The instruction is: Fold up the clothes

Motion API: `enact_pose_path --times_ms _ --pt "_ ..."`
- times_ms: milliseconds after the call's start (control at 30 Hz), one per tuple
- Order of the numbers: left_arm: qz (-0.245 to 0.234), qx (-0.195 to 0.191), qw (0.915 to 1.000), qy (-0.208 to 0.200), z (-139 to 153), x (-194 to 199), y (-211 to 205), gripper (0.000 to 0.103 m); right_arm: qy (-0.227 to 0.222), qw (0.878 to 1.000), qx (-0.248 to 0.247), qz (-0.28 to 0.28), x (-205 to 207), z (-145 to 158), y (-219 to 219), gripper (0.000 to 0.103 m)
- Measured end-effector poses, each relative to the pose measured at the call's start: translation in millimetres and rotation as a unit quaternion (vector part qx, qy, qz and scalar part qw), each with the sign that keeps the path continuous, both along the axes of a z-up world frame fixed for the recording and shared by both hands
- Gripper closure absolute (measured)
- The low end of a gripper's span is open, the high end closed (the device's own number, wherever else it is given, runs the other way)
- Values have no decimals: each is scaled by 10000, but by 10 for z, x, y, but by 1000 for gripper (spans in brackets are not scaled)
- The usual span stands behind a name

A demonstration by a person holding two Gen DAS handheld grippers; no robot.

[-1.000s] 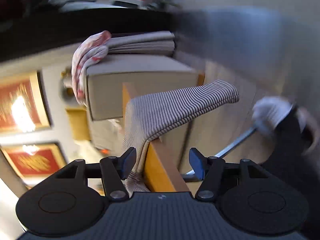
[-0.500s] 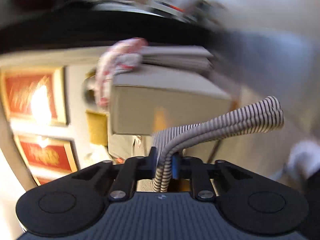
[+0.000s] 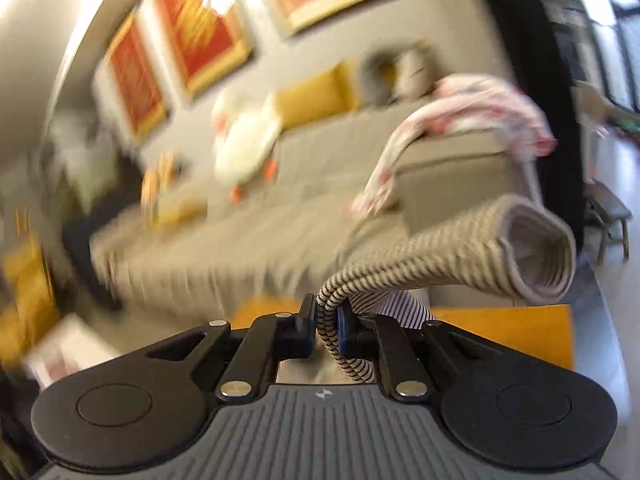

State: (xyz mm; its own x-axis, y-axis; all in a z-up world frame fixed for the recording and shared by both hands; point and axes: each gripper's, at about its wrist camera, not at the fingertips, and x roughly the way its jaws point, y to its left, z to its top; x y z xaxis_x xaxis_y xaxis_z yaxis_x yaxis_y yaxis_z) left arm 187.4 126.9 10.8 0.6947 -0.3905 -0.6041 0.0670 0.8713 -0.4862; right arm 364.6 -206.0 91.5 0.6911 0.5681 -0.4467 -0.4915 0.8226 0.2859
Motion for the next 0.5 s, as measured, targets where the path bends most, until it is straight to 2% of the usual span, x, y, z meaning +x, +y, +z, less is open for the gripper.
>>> enact_pose_path --times_ms 133,200,267,367,500 --pt "51 -77 9999 -96 35 -49 91 1 -7 9966 -708 430 -248 -211 405 90" --pt "77 -115 9998 -143 53 -73 137 1 -27 9930 -1001 625 -393 -316 568 76" --pt "83 -131 9998 -154 50 -73 167 1 -48 9882 -1292 819 -538 -421 730 56" --pt "68 -135 9998 -115 11 -28 170 1 -89 9799 -1676 1080 -742 -557 933 44" --pt "-33 -64 9999 -109 -16 44 89 1 -136 9815 -1568 1086 -737 -500 771 36"
